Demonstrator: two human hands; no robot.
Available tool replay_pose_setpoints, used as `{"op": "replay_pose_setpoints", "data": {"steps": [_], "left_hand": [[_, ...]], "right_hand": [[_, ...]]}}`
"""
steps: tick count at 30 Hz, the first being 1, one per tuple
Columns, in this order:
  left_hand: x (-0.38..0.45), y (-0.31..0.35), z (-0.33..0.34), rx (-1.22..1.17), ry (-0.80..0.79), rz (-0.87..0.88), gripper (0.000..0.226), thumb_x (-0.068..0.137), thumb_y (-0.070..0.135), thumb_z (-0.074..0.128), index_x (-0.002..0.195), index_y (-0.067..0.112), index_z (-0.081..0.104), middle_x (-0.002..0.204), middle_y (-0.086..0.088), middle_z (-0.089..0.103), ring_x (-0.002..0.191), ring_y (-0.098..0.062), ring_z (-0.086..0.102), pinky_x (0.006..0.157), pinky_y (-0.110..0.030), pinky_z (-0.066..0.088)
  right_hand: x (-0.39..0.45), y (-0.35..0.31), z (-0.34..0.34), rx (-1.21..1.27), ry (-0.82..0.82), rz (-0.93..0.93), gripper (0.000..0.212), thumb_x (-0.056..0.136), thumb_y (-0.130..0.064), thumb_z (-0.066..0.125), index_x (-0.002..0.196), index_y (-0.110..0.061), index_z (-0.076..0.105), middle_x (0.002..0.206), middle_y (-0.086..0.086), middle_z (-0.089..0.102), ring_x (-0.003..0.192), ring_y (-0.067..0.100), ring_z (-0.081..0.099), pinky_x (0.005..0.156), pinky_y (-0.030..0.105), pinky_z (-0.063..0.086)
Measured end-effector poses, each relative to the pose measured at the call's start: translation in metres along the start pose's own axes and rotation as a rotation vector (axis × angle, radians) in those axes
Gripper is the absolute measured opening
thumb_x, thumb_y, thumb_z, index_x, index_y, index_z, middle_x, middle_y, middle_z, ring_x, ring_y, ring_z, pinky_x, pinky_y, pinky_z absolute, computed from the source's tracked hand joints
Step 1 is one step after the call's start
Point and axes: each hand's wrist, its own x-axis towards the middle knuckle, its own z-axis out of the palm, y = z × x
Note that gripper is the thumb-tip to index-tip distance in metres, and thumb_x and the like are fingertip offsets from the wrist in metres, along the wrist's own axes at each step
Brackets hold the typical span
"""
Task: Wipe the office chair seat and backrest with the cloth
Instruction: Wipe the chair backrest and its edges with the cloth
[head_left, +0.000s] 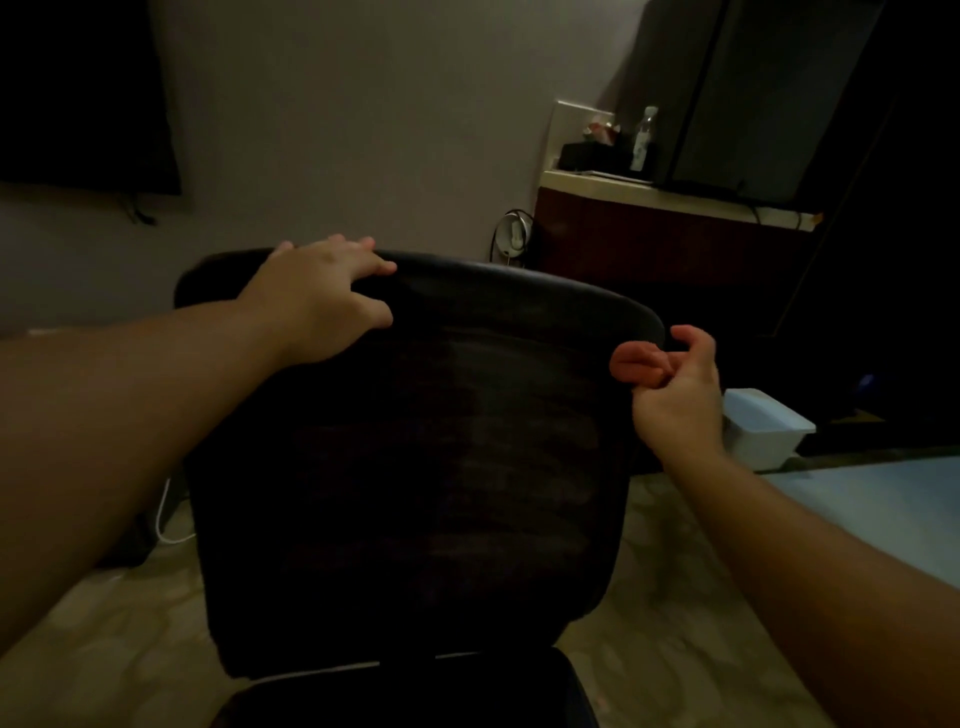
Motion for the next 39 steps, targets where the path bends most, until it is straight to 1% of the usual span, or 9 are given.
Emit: {"op": "replay_pose_setpoints", "data": {"steps": [3, 6, 9, 14, 20, 25, 30, 33, 39], "left_hand": [[0.002, -0.007, -0.004, 0.015, -0.018, 0.018, 0.074, 0.083, 0.055, 0.061, 0.155, 0.042, 0.046, 0.172, 0.010, 0.026, 0.160, -0.015, 0.018, 0.129, -0.050, 0.012], [0.008, -0.016, -0.019, -0.007, -0.056, -0.011, 0.074, 0.079, 0.053, 0.069, 0.150, 0.044, 0.050, 0.165, 0.010, 0.041, 0.150, -0.020, 0.038, 0.122, -0.041, 0.030], [0.014, -0.032, -0.031, 0.110, -0.059, -0.075, 0.086, 0.061, 0.071, 0.054, 0.145, 0.058, 0.039, 0.155, 0.007, 0.051, 0.136, -0.027, 0.051, 0.116, -0.056, 0.037], [0.001, -0.060, -0.016, 0.191, -0.059, -0.159, 0.096, 0.062, 0.082, 0.045, 0.151, 0.070, 0.009, 0.162, 0.010, 0.032, 0.143, -0.036, 0.037, 0.108, -0.067, 0.036], [0.006, -0.065, -0.015, 0.162, -0.007, -0.174, 0.092, 0.064, 0.084, 0.044, 0.149, 0.073, 0.012, 0.161, 0.012, 0.034, 0.143, -0.035, 0.035, 0.108, -0.068, 0.033], [0.006, -0.061, -0.009, 0.187, 0.018, -0.169, 0.087, 0.071, 0.083, 0.045, 0.150, 0.073, 0.011, 0.162, 0.012, 0.033, 0.144, -0.034, 0.033, 0.107, -0.067, 0.031], [0.002, -0.072, -0.009, 0.189, 0.022, -0.186, 0.088, 0.070, 0.083, 0.044, 0.149, 0.074, 0.008, 0.162, 0.011, 0.033, 0.143, -0.033, 0.034, 0.104, -0.064, 0.033], [0.001, -0.071, -0.012, 0.160, 0.015, -0.173, 0.087, 0.069, 0.081, 0.045, 0.149, 0.074, 0.012, 0.163, 0.012, 0.032, 0.145, -0.033, 0.033, 0.106, -0.064, 0.032], [0.006, -0.063, -0.014, 0.156, -0.022, -0.168, 0.081, 0.080, 0.077, 0.051, 0.150, 0.073, 0.012, 0.166, 0.015, 0.027, 0.149, -0.032, 0.027, 0.111, -0.065, 0.027]], "right_hand": [[-0.006, -0.001, -0.005, -0.129, -0.044, -0.129, 0.041, 0.087, -0.028, 0.059, 0.124, -0.034, 0.046, 0.124, 0.003, 0.048, 0.107, 0.025, 0.057, 0.085, 0.045, 0.058], [-0.001, 0.014, -0.011, -0.330, -0.123, -0.299, 0.028, 0.089, -0.041, 0.059, 0.115, -0.034, 0.050, 0.119, 0.005, 0.048, 0.106, 0.026, 0.054, 0.090, 0.050, 0.054], [0.013, 0.026, -0.011, -0.435, -0.117, -0.344, 0.028, 0.099, -0.035, 0.061, 0.125, -0.033, 0.052, 0.115, 0.008, 0.046, 0.099, 0.029, 0.053, 0.085, 0.055, 0.057], [0.012, -0.003, 0.012, -0.494, -0.024, -0.311, 0.032, 0.099, -0.030, 0.063, 0.128, -0.034, 0.052, 0.116, 0.013, 0.043, 0.103, 0.034, 0.049, 0.082, 0.046, 0.050], [0.016, -0.006, 0.011, -0.573, -0.034, -0.447, 0.034, 0.094, -0.018, 0.067, 0.125, -0.029, 0.056, 0.120, 0.014, 0.045, 0.107, 0.032, 0.047, 0.082, 0.045, 0.048], [0.014, 0.000, 0.006, -0.480, 0.023, -0.262, 0.026, 0.097, -0.023, 0.065, 0.120, -0.029, 0.055, 0.118, 0.013, 0.043, 0.107, 0.035, 0.048, 0.083, 0.045, 0.046], [-0.009, -0.066, 0.048, -0.570, 0.003, -0.453, 0.038, 0.088, -0.013, 0.066, 0.121, -0.028, 0.056, 0.124, 0.012, 0.046, 0.114, 0.032, 0.047, 0.089, 0.045, 0.050], [0.001, -0.058, 0.038, -0.561, -0.032, -0.495, 0.038, 0.090, -0.012, 0.068, 0.123, -0.026, 0.058, 0.123, 0.013, 0.048, 0.112, 0.033, 0.049, 0.090, 0.047, 0.050], [0.008, -0.006, 0.015, -0.481, 0.142, -0.237, 0.020, 0.099, -0.031, 0.060, 0.119, -0.027, 0.061, 0.118, 0.018, 0.047, 0.106, 0.042, 0.052, 0.092, 0.051, 0.050]]}}
